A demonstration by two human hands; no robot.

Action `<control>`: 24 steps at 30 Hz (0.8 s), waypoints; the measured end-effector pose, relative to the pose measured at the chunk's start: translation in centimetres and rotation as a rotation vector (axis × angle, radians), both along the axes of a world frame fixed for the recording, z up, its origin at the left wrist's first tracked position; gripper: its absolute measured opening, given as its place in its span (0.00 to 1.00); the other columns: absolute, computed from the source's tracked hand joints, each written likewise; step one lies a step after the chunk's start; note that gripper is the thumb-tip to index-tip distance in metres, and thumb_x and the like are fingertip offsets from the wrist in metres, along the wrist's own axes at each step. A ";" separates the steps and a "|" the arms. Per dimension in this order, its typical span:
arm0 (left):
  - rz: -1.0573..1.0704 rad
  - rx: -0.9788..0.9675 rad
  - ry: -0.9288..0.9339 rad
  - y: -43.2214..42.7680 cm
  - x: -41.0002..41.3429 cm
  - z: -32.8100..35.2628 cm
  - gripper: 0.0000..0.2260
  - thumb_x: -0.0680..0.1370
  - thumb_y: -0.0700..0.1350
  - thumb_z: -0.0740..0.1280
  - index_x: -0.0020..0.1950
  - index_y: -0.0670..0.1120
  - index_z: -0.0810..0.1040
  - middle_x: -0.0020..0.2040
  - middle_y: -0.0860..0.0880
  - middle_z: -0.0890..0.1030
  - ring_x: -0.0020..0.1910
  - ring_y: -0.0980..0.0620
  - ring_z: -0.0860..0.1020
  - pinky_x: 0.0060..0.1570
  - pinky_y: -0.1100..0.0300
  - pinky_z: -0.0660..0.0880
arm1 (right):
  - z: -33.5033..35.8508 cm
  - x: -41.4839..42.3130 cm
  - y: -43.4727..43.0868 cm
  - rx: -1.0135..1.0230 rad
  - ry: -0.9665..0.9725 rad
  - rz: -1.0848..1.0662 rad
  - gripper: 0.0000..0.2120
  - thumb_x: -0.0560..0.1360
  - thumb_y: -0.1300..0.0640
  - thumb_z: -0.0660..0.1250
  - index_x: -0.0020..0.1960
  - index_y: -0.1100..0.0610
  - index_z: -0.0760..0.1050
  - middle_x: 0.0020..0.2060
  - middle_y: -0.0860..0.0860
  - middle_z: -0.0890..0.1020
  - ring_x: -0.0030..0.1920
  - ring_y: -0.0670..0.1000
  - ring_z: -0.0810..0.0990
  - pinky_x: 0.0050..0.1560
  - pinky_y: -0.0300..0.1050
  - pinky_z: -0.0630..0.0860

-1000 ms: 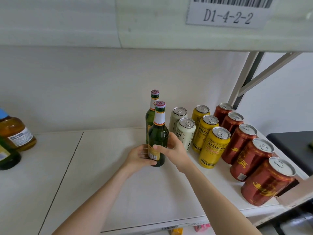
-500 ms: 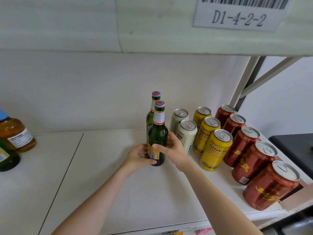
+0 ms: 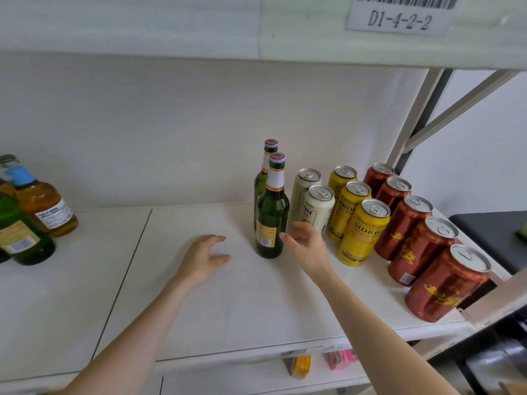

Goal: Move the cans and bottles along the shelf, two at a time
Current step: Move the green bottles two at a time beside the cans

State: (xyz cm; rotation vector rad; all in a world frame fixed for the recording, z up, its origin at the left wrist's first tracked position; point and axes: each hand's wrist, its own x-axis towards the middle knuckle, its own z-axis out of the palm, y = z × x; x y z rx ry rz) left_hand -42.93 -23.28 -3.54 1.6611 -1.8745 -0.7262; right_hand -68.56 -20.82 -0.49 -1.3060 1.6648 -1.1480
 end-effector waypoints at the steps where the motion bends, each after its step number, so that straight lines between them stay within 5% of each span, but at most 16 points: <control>1: -0.010 -0.013 -0.058 0.6 0.7 -0.2 0.23 0.74 0.44 0.74 0.68 0.43 0.75 0.68 0.43 0.73 0.70 0.45 0.70 0.68 0.61 0.62 | -0.4 0.2 0.7 -0.015 0.081 -0.016 0.24 0.75 0.47 0.72 0.67 0.53 0.72 0.56 0.49 0.80 0.57 0.51 0.79 0.50 0.42 0.76; 5: -0.047 -0.126 -0.325 3.2 2.0 -1.1 0.25 0.77 0.51 0.69 0.73 0.45 0.70 0.73 0.42 0.69 0.73 0.43 0.65 0.72 0.53 0.61 | -1.7 1.4 3.5 -0.072 0.502 -0.018 0.27 0.76 0.45 0.67 0.72 0.53 0.66 0.65 0.52 0.76 0.64 0.54 0.74 0.60 0.54 0.74; 10: -0.087 -0.285 -0.576 6.3 2.0 -1.3 0.26 0.78 0.53 0.65 0.75 0.47 0.66 0.76 0.43 0.65 0.76 0.43 0.61 0.74 0.46 0.54 | -2.7 3.4 6.7 -0.103 0.909 0.043 0.31 0.77 0.42 0.61 0.76 0.52 0.59 0.72 0.53 0.69 0.70 0.57 0.67 0.67 0.56 0.65; 24: -0.039 -0.437 -0.648 14.1 4.2 -0.5 0.27 0.75 0.51 0.70 0.72 0.45 0.71 0.72 0.39 0.71 0.73 0.39 0.66 0.71 0.37 0.60 | -2.7 7.1 13.5 -0.117 1.184 0.143 0.32 0.79 0.41 0.56 0.78 0.51 0.51 0.78 0.57 0.58 0.77 0.60 0.57 0.74 0.65 0.52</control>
